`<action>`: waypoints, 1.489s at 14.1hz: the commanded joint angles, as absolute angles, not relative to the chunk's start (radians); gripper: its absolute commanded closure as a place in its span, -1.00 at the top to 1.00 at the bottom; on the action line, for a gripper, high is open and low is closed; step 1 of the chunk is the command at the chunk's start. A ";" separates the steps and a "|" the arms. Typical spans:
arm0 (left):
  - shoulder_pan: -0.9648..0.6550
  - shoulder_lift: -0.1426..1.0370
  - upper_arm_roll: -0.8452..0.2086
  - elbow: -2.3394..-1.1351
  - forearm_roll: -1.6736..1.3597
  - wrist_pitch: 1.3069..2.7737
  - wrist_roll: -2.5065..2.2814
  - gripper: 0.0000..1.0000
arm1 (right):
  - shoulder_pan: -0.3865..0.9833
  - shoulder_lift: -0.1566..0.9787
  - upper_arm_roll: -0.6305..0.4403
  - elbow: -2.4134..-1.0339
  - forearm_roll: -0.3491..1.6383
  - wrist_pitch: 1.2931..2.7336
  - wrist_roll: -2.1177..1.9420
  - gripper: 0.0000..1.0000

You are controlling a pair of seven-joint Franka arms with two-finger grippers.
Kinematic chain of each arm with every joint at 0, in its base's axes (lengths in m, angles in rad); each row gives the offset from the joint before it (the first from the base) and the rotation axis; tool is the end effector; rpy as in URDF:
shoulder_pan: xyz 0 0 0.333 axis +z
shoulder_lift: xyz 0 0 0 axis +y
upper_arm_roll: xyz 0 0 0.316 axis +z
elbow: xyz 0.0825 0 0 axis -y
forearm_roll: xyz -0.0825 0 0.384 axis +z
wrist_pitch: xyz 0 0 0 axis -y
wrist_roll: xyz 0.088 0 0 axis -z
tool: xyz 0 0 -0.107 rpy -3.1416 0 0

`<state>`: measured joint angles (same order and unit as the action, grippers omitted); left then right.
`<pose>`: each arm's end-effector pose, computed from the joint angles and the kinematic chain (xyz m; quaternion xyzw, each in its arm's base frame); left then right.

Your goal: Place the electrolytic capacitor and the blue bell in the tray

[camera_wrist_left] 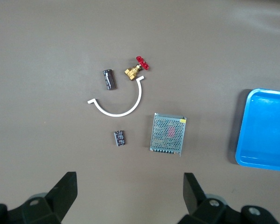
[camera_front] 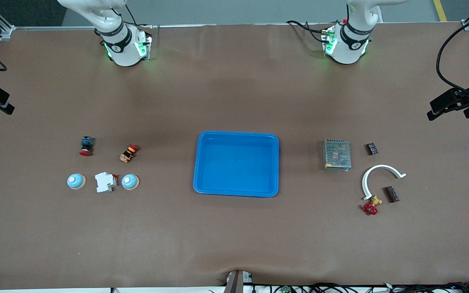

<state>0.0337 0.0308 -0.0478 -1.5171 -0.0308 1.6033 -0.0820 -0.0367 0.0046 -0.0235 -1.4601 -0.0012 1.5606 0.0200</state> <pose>0.5679 -0.0108 0.6357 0.9989 0.0340 0.0269 0.0175 0.5539 -0.0335 0.6732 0.9980 -0.0401 0.0479 0.0016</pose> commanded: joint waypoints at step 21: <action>0.314 -0.035 0.012 -1.474 -0.069 1.290 -0.236 1.00 | -0.055 0.021 -0.020 -1.620 -0.005 1.703 0.038 1.00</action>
<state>0.2714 0.0064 0.0103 -1.4701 -0.0448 1.3210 -0.2309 -0.0403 0.0212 -0.0282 -1.5874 -0.0012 1.6642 0.0286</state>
